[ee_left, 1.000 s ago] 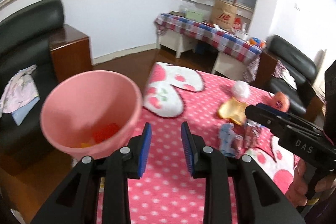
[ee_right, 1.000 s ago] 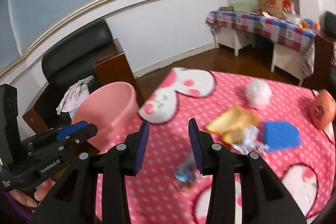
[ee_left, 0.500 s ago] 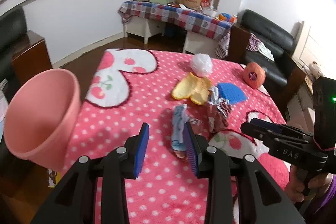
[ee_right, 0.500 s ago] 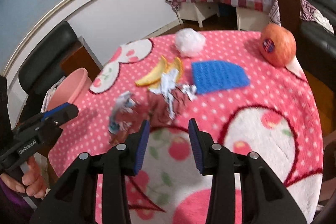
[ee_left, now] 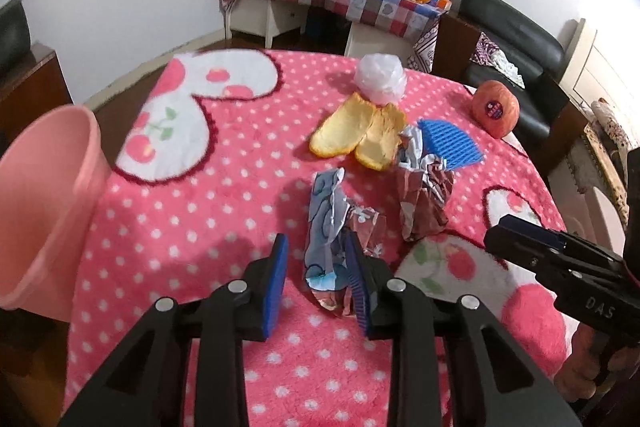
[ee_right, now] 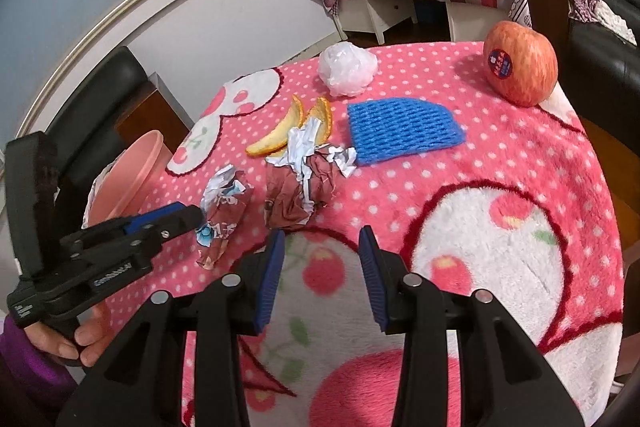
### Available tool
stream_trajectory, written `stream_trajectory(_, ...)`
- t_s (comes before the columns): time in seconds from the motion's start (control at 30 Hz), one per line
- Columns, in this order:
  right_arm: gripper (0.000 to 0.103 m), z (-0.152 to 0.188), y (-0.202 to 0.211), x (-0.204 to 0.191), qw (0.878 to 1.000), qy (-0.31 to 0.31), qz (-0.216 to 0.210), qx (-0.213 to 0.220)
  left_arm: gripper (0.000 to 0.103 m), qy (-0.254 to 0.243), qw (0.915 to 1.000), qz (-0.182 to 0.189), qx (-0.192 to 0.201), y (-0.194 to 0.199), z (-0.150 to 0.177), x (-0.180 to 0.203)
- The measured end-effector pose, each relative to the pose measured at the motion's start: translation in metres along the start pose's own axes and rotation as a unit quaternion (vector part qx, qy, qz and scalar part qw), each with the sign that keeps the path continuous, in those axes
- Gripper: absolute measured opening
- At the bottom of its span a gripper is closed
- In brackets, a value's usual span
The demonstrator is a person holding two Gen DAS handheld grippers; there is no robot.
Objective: Collect trash
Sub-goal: 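Grasp a foil wrapper with the left gripper while the right gripper grasps another foil wrapper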
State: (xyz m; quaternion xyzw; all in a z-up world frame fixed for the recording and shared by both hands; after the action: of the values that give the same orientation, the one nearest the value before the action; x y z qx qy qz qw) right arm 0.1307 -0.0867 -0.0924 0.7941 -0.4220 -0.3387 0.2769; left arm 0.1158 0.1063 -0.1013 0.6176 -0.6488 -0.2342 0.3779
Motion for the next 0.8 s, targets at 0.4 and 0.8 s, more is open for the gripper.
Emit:
stream_trajectory(0.4, 0.039, 0.001, -0.013, 0.0, 0.999, -0.024, -0.023, -0.024, 0.013, 0.0, 0.9999, 0.002, -0.011, -0.015, 0.009, -0.005)
stream_trajectory(0.8, 0.039, -0.025, -0.031, 0.009, 0.996, -0.082, -0.036, -0.018, 0.009, 0.004, 0.9995, 0.004, 0.031, 0.017, 0.003, -0.015)
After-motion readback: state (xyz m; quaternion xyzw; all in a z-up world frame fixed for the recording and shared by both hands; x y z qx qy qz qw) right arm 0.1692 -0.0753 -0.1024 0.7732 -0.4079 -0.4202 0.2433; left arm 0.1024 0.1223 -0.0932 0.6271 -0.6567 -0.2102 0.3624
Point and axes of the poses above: each gripper's, at about its wrist camera, not at the fingertips, and y roughly against the way its jaws point, x to its right, z to its underside, the point moved 8 cm from there along -y, roughly the way its jaws point, and after that the axes turned 3 degrees about z, right-handed, at the moved point
